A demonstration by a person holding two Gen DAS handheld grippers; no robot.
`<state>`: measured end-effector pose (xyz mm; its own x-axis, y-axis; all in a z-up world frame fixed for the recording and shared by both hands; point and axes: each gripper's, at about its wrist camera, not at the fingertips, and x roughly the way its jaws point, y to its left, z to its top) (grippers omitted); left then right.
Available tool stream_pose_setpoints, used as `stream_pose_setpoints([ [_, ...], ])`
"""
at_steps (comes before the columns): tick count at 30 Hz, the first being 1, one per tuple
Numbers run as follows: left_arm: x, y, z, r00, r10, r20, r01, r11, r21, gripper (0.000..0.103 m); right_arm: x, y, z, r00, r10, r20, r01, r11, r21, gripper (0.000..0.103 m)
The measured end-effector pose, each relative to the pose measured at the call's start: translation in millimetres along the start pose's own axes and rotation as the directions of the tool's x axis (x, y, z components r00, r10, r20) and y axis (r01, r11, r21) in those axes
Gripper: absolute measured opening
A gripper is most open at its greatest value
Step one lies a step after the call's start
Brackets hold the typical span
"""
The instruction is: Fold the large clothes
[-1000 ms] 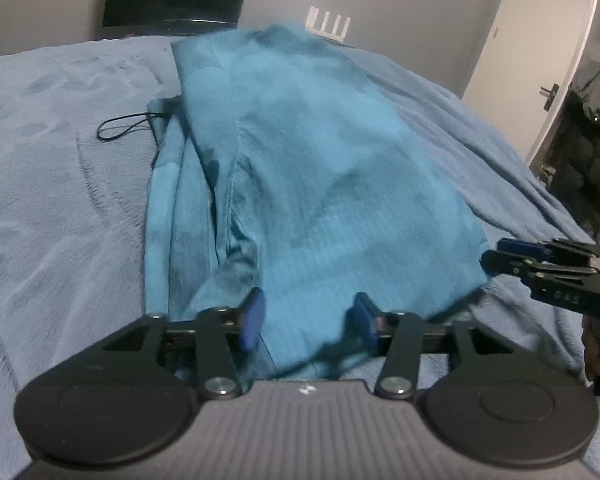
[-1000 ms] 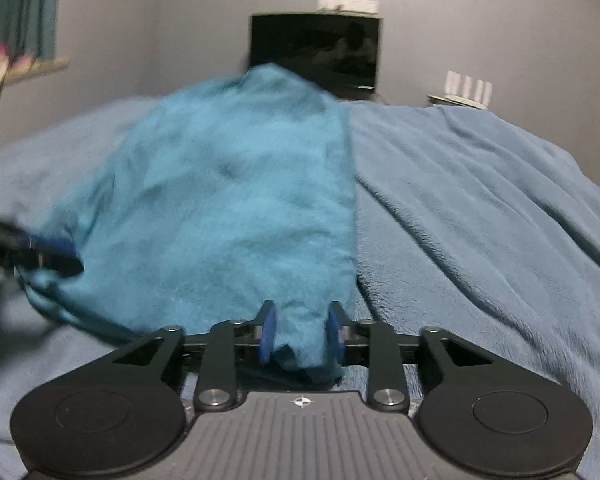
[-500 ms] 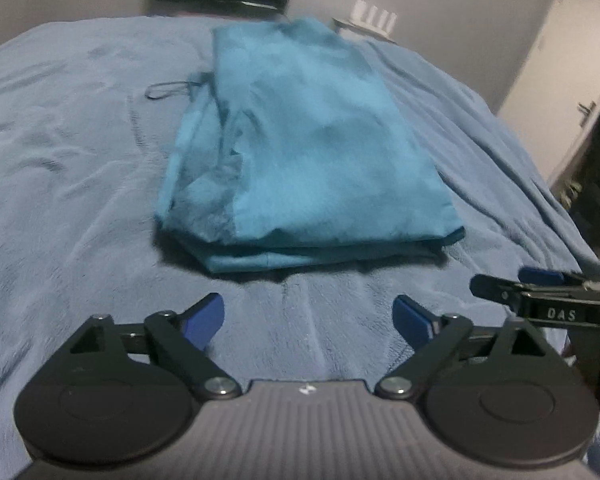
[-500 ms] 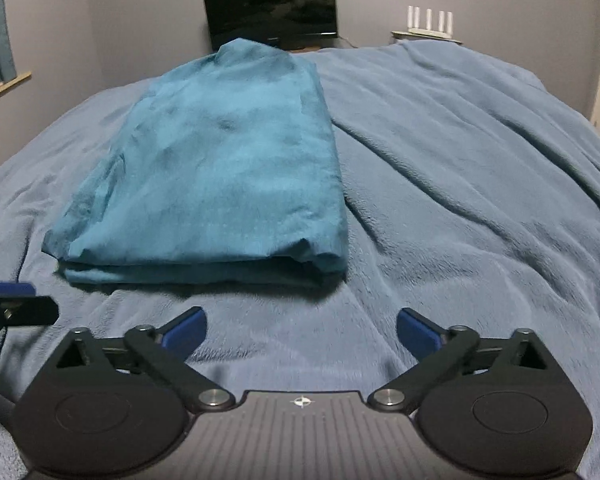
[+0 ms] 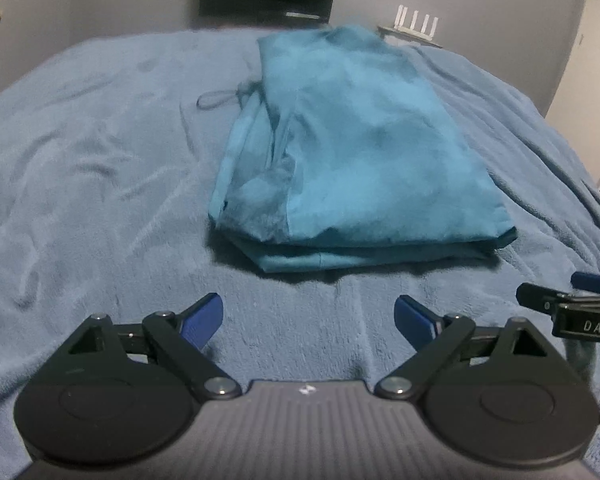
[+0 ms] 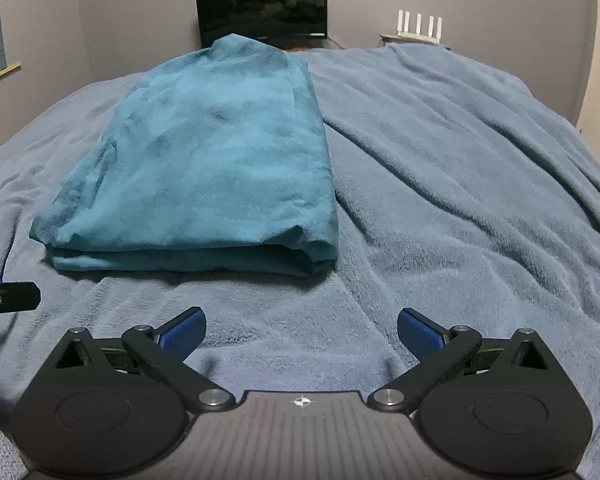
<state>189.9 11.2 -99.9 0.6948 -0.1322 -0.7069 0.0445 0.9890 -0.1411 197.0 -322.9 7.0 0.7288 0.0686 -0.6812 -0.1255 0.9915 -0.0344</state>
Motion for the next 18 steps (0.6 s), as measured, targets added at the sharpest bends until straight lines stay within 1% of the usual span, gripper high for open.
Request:
stream_pose_setpoints([
  [3, -4.1, -4.1, 0.3, 0.999, 0.017, 0.030, -0.018, 0.999, 0.027, 0.093, -1.5, 2.6, 0.7, 1.000, -0.004, 0.017, 0.004, 1.000, -0.018, 0.103],
  [11, -14.4, -10.4, -0.9, 0.995, 0.036, 0.095, -0.043, 0.997, 0.067, 0.093, -0.8, 6.7, 1.1, 1.000, -0.008, 0.025, 0.009, 0.999, -0.039, 0.103],
  [18, -14.5, -10.7, -1.1, 0.995, 0.034, 0.093, -0.040, 0.997, 0.073, 0.093, 0.1, 9.0, 0.9, 1.000, -0.009, 0.023, 0.010, 0.999, -0.052, 0.103],
])
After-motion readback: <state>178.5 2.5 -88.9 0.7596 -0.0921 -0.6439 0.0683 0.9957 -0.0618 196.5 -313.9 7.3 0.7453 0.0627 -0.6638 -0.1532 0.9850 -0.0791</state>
